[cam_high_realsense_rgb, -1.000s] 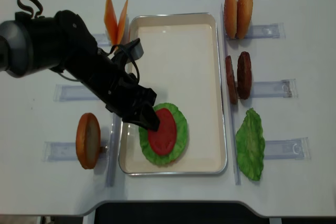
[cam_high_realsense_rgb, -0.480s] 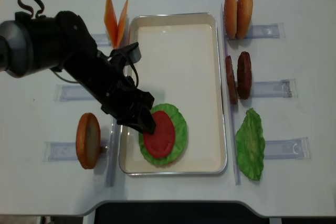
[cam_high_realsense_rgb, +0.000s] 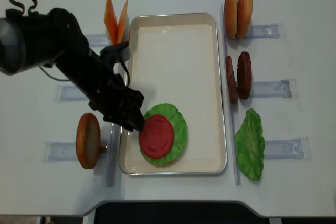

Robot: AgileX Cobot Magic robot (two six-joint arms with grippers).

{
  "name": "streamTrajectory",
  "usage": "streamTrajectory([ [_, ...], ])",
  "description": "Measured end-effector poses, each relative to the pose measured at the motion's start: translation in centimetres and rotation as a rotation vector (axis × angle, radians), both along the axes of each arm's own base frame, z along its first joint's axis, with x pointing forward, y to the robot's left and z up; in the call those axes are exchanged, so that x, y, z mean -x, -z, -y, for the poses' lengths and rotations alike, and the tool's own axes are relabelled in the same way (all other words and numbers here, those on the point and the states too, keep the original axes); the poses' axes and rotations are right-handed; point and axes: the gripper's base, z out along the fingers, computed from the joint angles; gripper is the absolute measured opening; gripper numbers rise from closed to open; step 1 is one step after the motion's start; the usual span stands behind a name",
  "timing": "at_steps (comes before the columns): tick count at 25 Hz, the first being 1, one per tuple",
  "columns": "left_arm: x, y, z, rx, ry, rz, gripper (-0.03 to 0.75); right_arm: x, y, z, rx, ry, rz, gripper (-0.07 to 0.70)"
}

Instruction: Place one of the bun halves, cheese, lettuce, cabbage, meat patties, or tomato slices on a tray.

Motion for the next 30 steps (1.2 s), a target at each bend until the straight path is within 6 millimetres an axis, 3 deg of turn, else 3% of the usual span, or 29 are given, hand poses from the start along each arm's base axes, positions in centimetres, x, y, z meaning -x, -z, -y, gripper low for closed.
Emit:
streamTrajectory([
  [7, -1.0, -1.8, -0.3, 0.019, -0.016, 0.071, 0.277, 0.0, 0.0, 0.0, 0.000, 0.000, 0.000, 0.413],
  [13, -3.0, -4.5, 0.2, 0.024, 0.006, 0.174, 0.393, 0.0, 0.0, 0.0, 0.000, 0.000, 0.000, 0.413],
  [17, -4.1, -6.1, 0.0, -0.018, 0.024, 0.230, 0.417, 0.0, 0.0, 0.0, 0.000, 0.000, 0.000, 0.413],
  [24, -5.0, -7.7, -2.6, -0.122, 0.047, 0.267, 0.419, 0.0, 0.0, 0.0, 0.000, 0.000, 0.000, 0.413],
  [30, -4.3, -9.6, -6.5, -0.226, -0.051, 0.264, 0.419, 0.0, 0.0, 0.0, 0.000, 0.000, 0.000, 0.413],
])
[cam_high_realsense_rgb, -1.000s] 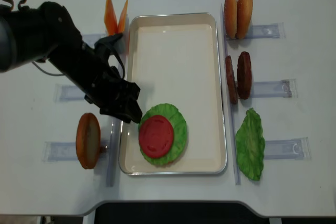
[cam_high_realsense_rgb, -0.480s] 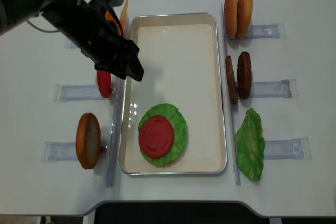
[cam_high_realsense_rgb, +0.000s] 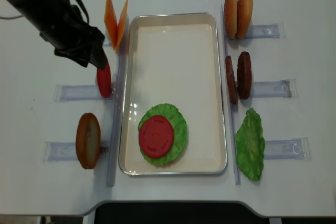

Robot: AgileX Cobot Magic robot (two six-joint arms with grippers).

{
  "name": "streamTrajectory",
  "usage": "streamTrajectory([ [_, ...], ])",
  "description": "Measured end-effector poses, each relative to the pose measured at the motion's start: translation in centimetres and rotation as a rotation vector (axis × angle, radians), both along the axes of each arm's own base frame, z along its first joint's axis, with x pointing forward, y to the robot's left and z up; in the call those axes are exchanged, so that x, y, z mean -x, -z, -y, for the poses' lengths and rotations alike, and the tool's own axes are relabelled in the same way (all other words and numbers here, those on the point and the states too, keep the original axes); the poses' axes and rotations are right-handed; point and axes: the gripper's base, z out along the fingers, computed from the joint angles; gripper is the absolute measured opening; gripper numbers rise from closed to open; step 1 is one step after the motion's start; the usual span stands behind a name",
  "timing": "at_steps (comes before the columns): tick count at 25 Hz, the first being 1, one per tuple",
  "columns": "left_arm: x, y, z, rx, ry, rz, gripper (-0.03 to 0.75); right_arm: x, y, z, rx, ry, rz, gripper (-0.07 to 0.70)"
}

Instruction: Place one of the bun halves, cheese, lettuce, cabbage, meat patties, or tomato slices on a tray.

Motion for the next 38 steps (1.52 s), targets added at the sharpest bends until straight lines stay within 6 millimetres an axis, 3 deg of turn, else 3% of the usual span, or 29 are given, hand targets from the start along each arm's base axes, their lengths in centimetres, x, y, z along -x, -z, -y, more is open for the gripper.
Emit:
streamTrajectory([
  [8, 1.9, -2.4, -6.0, -0.190, -0.174, -0.005, 0.419, 0.0, 0.0, 0.0, 0.000, 0.000, 0.000, 0.413],
  [13, 2.7, -3.2, -8.7, -0.298, -0.284, -0.006, 0.419, 0.0, 0.0, 0.0, 0.000, 0.000, 0.000, 0.413],
  [24, 3.6, -3.8, -9.1, -0.328, -0.320, 0.015, 0.419, 0.0, 0.0, 0.0, 0.000, 0.000, 0.000, 0.413],
  [31, 8.5, -5.0, -8.7, -0.292, -0.368, 0.078, 0.419, 0.0, 0.0, 0.0, 0.000, 0.000, 0.000, 0.413],
  [38, 14.9, -4.9, -8.1, -0.250, -0.395, 0.151, 0.419, 0.0, 0.0, 0.0, 0.000, 0.000, 0.000, 0.413],
])
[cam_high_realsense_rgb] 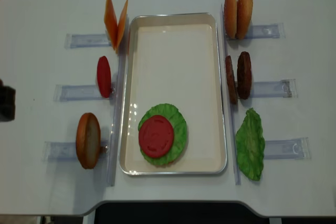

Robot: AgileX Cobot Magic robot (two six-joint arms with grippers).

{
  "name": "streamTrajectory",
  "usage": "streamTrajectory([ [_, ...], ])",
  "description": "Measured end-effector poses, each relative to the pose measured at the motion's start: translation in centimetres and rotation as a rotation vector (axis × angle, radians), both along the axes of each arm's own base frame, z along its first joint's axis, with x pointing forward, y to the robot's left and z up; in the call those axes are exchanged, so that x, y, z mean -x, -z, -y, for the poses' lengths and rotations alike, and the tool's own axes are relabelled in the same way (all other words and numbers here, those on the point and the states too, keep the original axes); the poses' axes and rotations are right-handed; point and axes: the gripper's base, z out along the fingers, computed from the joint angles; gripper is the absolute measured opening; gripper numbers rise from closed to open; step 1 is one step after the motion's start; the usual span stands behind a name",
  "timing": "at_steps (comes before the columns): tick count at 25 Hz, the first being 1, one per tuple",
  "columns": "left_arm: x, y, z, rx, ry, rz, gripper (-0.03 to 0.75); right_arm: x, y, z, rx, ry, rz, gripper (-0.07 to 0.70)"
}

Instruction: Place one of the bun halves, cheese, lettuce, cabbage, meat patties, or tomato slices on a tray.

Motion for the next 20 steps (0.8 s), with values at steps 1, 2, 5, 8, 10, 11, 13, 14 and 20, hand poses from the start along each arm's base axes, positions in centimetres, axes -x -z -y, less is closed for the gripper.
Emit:
streamTrajectory([
  [1, 1.0, 0.2, 0.1, 0.003, 0.000, 0.010, 0.419, 0.0, 0.0, 0.0, 0.000, 0.000, 0.000, 0.413],
  [2, 2.0, 0.5, 0.2, 0.009, 0.000, 0.021, 0.419, 0.0, 0.0, 0.0, 0.000, 0.000, 0.000, 0.413],
  [5, 4.5, 1.2, 0.5, 0.028, 0.000, 0.062, 0.419, 0.0, 0.0, 0.0, 0.000, 0.000, 0.000, 0.413],
  [8, 6.9, 1.9, 0.7, 0.037, 0.001, 0.118, 0.419, 0.0, 0.0, 0.0, 0.000, 0.000, 0.001, 0.413],
  [10, 8.2, 2.6, 0.8, 0.035, 0.003, 0.161, 0.419, 0.0, 0.0, 0.0, 0.000, 0.000, 0.001, 0.413],
  [11, 8.6, 2.8, 0.8, 0.034, 0.005, 0.189, 0.419, 0.0, 0.0, 0.0, 0.000, 0.000, 0.001, 0.413],
  [13, 9.5, 3.5, 0.8, 0.032, 0.008, 0.246, 0.419, 0.0, 0.0, 0.0, 0.000, 0.000, 0.001, 0.413],
  [14, 9.8, 3.8, 0.9, 0.032, 0.010, 0.269, 0.419, 0.0, 0.0, 0.0, 0.000, 0.000, 0.001, 0.413],
  [20, 11.9, 4.8, 1.0, 0.021, 0.018, 0.434, 0.419, 0.0, 0.0, 0.0, 0.000, 0.000, 0.001, 0.413],
])
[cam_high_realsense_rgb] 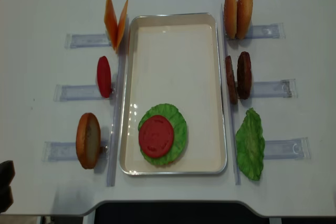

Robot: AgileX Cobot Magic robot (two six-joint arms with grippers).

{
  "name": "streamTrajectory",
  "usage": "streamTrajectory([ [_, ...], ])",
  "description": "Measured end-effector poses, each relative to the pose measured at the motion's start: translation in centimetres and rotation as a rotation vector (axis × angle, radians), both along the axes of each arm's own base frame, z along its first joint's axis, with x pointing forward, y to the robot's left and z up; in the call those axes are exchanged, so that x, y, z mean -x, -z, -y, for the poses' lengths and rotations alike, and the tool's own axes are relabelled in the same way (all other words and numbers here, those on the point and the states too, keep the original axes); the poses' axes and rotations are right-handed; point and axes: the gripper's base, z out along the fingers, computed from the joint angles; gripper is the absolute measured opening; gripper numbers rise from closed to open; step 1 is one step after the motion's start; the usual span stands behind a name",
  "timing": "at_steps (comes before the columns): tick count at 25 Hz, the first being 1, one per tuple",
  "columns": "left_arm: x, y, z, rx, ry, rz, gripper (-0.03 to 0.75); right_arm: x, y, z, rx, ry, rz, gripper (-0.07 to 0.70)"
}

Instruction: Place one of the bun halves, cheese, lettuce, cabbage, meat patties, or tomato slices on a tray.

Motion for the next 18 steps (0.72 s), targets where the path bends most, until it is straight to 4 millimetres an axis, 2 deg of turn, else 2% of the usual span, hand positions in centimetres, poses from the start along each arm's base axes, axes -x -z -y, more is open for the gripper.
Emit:
streamTrajectory([
  [14, 3.8, 0.3, 0.1, -0.018, -0.004, 0.238, 0.419, 0.0, 0.0, 0.0, 0.000, 0.000, 0.000, 0.413],
  [18, 3.9, 0.3, 0.1, -0.021, -0.005, 0.245, 0.419, 0.0, 0.0, 0.0, 0.000, 0.000, 0.000, 0.413],
])
